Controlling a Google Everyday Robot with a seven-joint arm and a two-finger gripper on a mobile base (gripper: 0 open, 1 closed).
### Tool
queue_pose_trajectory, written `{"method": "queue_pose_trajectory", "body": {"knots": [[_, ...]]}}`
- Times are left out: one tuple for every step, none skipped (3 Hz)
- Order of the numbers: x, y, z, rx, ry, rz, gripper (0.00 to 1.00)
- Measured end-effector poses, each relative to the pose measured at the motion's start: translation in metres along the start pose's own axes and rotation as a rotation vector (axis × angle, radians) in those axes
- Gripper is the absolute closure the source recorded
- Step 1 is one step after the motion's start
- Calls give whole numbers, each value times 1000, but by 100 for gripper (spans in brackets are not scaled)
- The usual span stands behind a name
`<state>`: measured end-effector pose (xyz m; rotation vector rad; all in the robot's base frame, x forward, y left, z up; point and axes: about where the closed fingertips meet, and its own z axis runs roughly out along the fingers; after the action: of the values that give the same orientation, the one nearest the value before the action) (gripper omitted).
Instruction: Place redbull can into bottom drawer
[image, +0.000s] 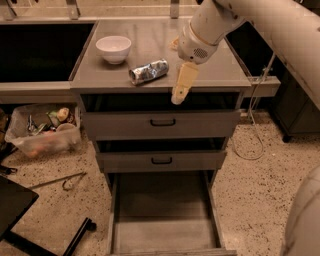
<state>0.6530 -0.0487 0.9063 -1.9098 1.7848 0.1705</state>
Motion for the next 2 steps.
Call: {"method": "queue_pose_trajectory", "body": {"knots": [[0,0,0,0,0,0,0],[-1,-12,11,-5,-5,-29,0]]}}
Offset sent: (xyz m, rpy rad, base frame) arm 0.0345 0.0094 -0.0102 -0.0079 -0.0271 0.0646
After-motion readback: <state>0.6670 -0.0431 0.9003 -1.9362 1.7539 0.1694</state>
